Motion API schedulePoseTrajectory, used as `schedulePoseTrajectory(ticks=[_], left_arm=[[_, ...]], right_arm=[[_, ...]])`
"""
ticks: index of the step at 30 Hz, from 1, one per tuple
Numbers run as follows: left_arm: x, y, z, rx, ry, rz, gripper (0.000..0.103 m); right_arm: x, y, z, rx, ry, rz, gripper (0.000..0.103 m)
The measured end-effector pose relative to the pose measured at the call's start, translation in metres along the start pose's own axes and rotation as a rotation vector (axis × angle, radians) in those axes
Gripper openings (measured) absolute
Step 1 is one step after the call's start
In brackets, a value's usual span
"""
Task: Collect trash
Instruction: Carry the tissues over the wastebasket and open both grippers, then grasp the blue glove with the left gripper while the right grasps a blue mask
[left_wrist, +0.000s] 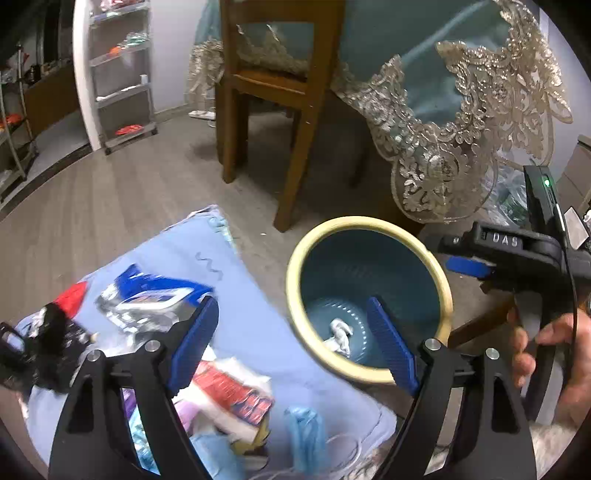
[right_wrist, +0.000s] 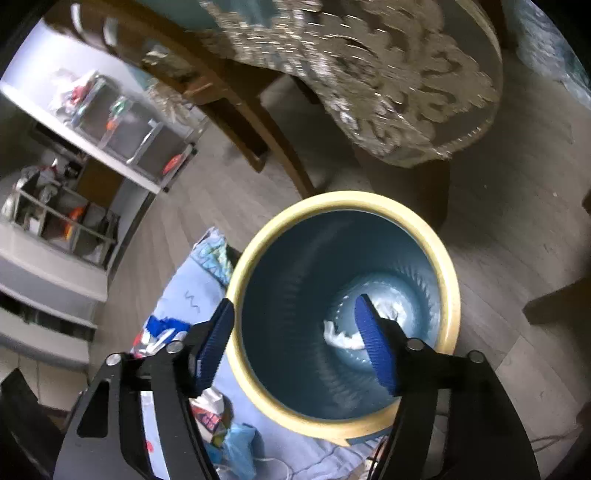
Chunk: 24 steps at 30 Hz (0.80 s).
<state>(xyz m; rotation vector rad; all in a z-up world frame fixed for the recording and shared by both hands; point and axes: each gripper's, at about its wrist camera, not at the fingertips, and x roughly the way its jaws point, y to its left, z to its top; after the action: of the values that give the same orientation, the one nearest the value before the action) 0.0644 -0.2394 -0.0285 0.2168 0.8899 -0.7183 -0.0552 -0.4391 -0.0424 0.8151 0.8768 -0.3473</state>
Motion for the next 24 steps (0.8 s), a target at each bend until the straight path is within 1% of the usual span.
schedulePoseTrajectory(ticks=[3,6,10,13,17,20,22,24], left_arm=[[-0.022,0.01,-0.01,0.001,-0.009,0.026,0.083],[-0.048,0.02,-0.021,0.019,-0.026,0.065,0.086],[-0.083,0.037,-0.037,0.027,-0.044,0.115,0.089],[-0.106,0.054,-0.05,0.002,-0.058,0.143,0.09],[-0.126,0.076,-0.069,-0.054,-0.068,0.167,0.092],[-0.131,0.091,-0.085,-0.083,-0.062,0.195,0.093],[-0.13,0.099,-0.094,-0.096,-0.054,0.212,0.094],[-0.126,0.106,-0.101,-0.109,-0.038,0.226,0.095]], right_arm=[[-0.005,0.013,-0.002,-0.049,-0.005,0.001,0.081],[-0.011,0.03,-0.006,-0.13,-0.019,-0.021,0.088],[-0.02,0.056,-0.019,-0.19,-0.019,-0.003,0.09],[-0.031,0.073,-0.03,-0.219,-0.032,0.014,0.091],[-0.038,0.089,-0.043,-0.213,-0.025,0.036,0.091],[-0.04,0.095,-0.058,-0.17,-0.004,0.049,0.092],[-0.039,0.097,-0.077,-0.136,0.016,0.062,0.093],[-0.033,0.1,-0.096,-0.149,0.036,0.049,0.093]])
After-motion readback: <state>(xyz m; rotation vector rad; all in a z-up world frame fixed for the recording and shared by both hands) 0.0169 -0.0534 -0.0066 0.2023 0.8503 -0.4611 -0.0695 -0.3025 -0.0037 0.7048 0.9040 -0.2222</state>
